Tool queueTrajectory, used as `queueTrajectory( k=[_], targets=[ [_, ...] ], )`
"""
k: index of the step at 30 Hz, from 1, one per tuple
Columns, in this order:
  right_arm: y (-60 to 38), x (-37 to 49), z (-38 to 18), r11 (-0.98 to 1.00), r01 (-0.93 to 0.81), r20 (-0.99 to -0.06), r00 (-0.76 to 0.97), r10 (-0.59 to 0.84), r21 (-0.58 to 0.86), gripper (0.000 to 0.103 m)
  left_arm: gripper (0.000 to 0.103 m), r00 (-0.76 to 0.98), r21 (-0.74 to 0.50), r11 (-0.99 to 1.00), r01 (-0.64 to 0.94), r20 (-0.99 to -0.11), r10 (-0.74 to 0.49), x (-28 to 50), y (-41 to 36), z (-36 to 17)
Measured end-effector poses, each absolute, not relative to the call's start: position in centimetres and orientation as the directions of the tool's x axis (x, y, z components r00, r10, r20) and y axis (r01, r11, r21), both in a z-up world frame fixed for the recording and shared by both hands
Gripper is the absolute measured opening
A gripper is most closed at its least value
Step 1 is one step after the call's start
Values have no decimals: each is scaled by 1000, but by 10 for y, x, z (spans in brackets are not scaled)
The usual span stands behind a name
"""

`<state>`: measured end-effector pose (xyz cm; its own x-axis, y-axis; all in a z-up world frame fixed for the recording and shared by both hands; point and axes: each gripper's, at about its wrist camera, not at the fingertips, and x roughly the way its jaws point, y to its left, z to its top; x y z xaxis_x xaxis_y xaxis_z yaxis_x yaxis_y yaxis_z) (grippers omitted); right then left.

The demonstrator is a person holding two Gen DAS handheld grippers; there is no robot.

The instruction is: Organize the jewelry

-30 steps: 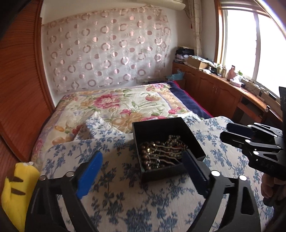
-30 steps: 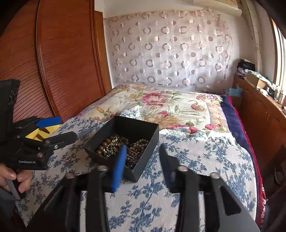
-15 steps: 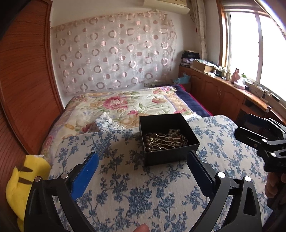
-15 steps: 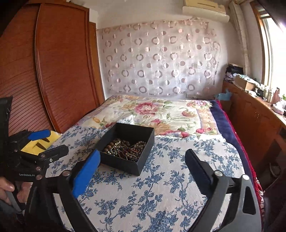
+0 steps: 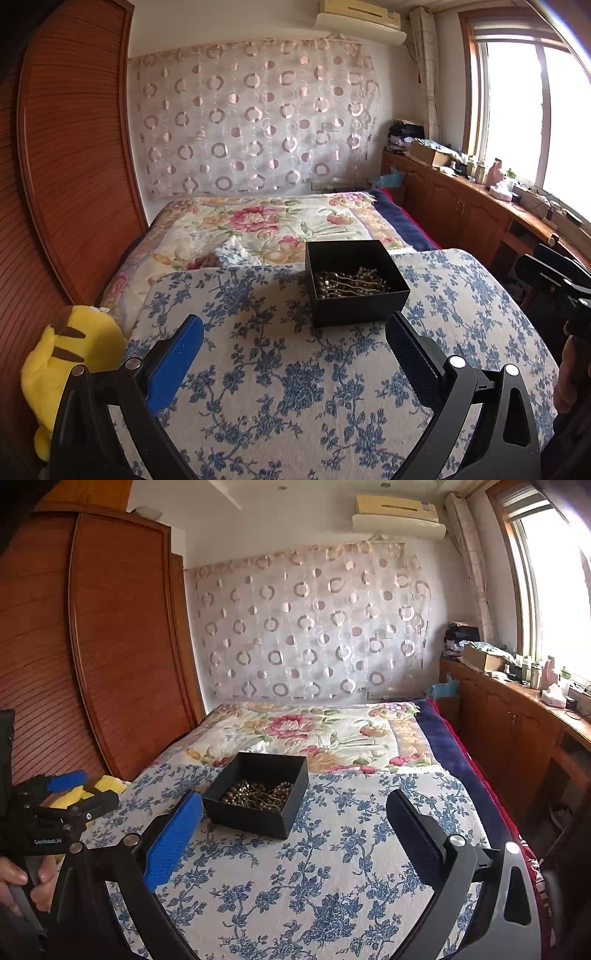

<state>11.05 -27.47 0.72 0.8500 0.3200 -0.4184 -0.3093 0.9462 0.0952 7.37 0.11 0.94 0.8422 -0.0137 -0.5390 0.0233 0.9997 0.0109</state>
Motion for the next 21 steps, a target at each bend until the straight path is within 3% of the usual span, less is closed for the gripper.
queueTrajectory(
  k=[21],
  targets=[
    [-274, 104, 2, 950, -299, -425, 851, 308, 90, 100, 95, 846, 5, 1000, 26, -533, -19, 67, 1, 10]
  ],
)
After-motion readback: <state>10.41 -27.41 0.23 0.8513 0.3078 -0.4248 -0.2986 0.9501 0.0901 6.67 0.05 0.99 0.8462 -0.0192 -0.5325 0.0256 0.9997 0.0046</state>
